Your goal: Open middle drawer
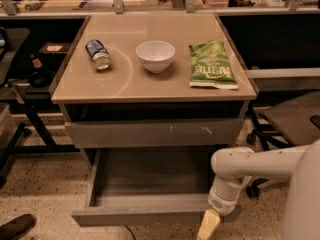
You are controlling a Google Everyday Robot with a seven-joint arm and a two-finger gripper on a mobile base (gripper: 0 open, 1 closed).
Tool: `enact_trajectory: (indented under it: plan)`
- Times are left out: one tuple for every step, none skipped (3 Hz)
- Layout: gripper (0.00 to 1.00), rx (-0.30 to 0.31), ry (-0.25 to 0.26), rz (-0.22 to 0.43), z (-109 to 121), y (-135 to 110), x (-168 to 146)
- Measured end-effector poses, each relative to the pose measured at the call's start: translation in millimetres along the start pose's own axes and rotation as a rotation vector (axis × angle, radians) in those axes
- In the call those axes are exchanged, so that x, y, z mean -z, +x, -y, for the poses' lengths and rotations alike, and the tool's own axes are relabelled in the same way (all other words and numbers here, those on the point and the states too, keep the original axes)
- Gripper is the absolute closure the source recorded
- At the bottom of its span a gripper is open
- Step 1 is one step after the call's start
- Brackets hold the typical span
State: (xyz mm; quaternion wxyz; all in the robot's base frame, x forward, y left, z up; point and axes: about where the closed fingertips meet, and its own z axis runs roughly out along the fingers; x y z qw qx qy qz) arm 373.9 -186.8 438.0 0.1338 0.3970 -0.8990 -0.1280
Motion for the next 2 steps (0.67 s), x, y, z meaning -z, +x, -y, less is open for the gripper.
enact_trajectory:
  plan:
    - [0.00, -0.039, -0.009, 0.000, -2.8, 17.2, 1.8]
    - [0.00, -0.101, -0.019, -0.006, -13.0, 52.5, 2.9]
